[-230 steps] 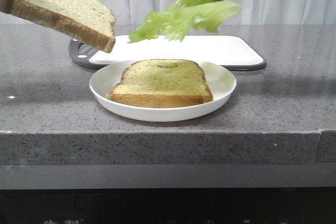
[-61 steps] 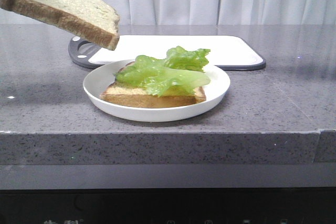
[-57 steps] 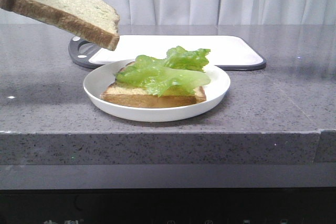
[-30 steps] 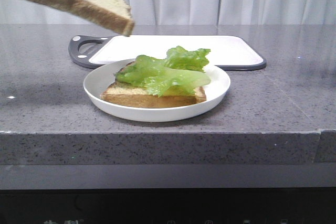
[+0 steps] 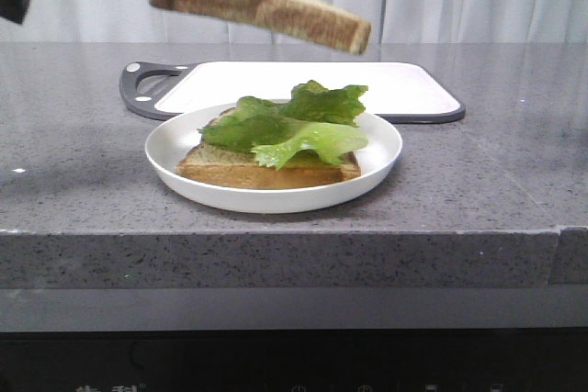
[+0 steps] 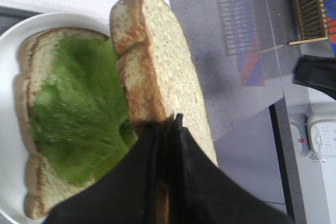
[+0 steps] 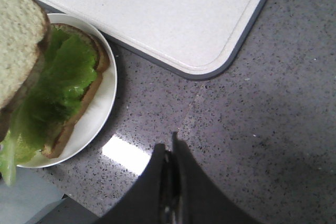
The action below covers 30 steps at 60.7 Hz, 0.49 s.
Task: Left arm grabs bread, right arm adds lettuce
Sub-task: 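Lower the held bread slice onto the lettuce with the left gripper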
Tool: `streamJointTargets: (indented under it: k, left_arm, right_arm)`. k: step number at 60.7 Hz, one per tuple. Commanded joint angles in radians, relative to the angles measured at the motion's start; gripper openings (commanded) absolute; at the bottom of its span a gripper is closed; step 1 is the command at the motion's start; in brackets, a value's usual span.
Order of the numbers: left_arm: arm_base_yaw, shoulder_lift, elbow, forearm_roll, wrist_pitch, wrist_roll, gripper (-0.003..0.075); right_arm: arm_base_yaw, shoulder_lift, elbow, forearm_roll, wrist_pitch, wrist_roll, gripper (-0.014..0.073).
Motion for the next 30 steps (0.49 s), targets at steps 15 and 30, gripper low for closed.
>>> streamJointTargets:
  k: [15,30]
  left_arm:
    - [-0.01,0.066,-0.029,-0.074,0.023,0.031,-0.0018]
    - [-0.01,0.074,-0.029,-0.035,0.035,0.031,0.0064]
  right_arm:
    - [0.0,-0.037,-0.022,0.023,-0.038,-0.001,-0.0057]
    - [0.0,-0.037,-0.022,0.023,-0.045,-0.001,-0.0057]
